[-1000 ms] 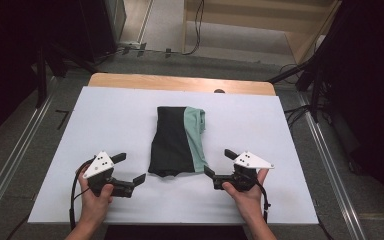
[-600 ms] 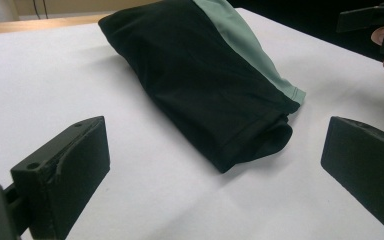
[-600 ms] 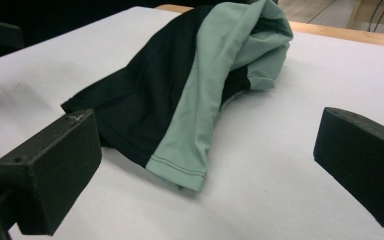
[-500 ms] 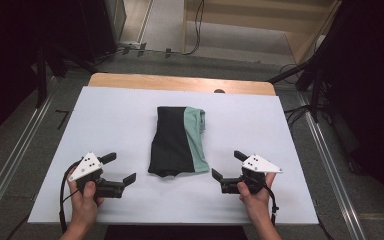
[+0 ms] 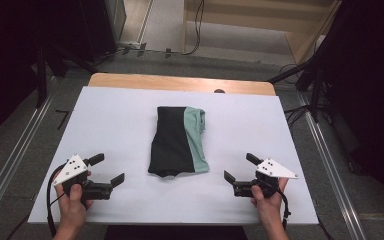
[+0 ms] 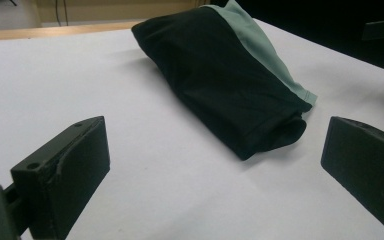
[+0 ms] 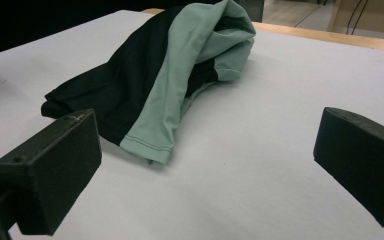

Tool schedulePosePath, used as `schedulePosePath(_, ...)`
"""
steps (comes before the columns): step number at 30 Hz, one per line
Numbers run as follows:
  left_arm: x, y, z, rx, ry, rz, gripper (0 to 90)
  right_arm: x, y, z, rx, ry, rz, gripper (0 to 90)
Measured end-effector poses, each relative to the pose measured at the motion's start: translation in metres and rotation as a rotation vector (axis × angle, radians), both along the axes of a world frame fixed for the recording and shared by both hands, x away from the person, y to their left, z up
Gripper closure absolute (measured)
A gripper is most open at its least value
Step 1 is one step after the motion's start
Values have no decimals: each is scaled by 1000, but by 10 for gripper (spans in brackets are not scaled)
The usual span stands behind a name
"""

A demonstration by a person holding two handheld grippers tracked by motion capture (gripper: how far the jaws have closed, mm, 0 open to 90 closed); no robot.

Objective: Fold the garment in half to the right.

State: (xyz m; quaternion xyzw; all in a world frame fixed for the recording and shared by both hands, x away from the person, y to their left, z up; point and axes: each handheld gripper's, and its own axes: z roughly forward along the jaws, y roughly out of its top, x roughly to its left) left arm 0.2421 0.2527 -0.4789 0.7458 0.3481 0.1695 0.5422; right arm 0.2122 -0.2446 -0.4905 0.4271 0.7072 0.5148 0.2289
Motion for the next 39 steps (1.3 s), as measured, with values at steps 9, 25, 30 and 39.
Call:
schedulePosePath(9,-3,19,-1,-9,-8,30,0,-8,-27,-8,-10,15,-50,0)
schedulePosePath(25,-4,51,-9,-11,10,79,0,-22,-75,-19,3,30,-133,0)
schedulePosePath(30,-3,60,-10,-14,18,88,0,-25,-86,-20,-2,27,-163,0)
schedulePosePath(39,-1,76,-9,-14,4,124,0,-29,-109,-22,0,9,-203,0)
